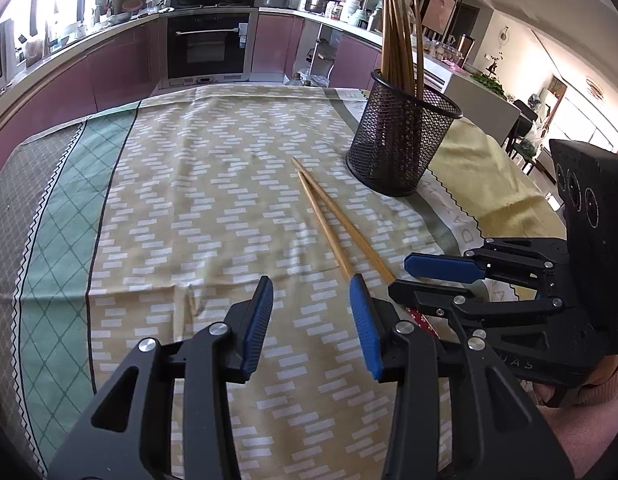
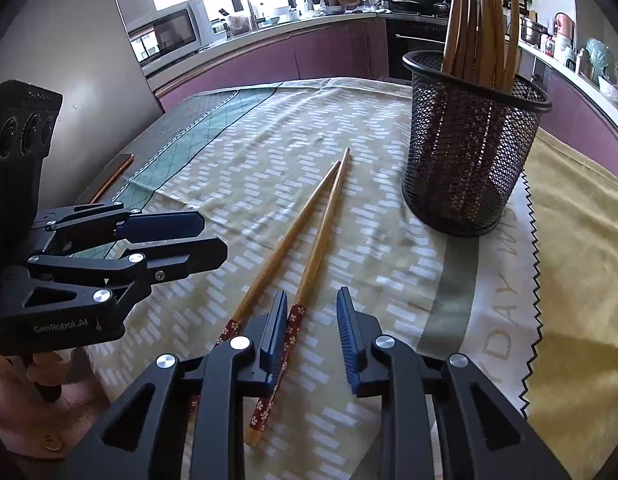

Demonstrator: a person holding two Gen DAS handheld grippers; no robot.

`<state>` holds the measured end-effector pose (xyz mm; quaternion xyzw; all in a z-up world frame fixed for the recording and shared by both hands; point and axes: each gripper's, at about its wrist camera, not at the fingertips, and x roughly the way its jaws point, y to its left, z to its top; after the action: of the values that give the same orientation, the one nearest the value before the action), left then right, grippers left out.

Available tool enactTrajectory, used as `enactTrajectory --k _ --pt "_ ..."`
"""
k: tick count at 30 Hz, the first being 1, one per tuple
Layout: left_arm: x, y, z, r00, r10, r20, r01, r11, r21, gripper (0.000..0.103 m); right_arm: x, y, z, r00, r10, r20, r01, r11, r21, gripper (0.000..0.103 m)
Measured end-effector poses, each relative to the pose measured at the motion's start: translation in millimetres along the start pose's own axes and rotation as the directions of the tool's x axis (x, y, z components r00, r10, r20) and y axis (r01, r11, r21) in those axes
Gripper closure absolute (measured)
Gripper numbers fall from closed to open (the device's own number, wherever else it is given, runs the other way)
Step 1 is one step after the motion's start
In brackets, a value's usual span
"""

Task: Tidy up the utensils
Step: 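Move both open tools down to the last two chopsticks, then close the left tool on one chopstick while the right tool grasps the other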

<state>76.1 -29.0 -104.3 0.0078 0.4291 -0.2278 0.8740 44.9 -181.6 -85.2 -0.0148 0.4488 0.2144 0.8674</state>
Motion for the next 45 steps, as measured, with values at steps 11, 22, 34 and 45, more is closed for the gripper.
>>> enactTrajectory --k 11,22,34,45 --pt "25.0 -23.6 -1.0 0.998 -0.002 -0.063 0.007 0.997 0.071 0.065 -3.5 -22.1 -1.2 1.0 0.008 0.003 -0.008 0.998 0.068 0.083" --pt "30.3 -15.2 7.4 0.998 0.027 -0.062 -0.025 0.999 0.031 0.077 4.7 -19.5 10.8 1.0 -0.017 0.004 0.017 0.999 0.031 0.083" --pt "48.7 -6.7 30.8 0.996 0.054 -0.071 -0.052 0.998 0.036 0.082 29.7 -14.4 41.3 0.999 -0.055 0.004 0.055 0.997 -0.048 0.083" --pt "55.5 -2.2 37.2 0.996 0.066 -0.067 -0.066 0.998 0.009 0.093 34.8 -13.7 46.2 0.998 -0.065 0.009 0.066 0.996 -0.057 0.092"
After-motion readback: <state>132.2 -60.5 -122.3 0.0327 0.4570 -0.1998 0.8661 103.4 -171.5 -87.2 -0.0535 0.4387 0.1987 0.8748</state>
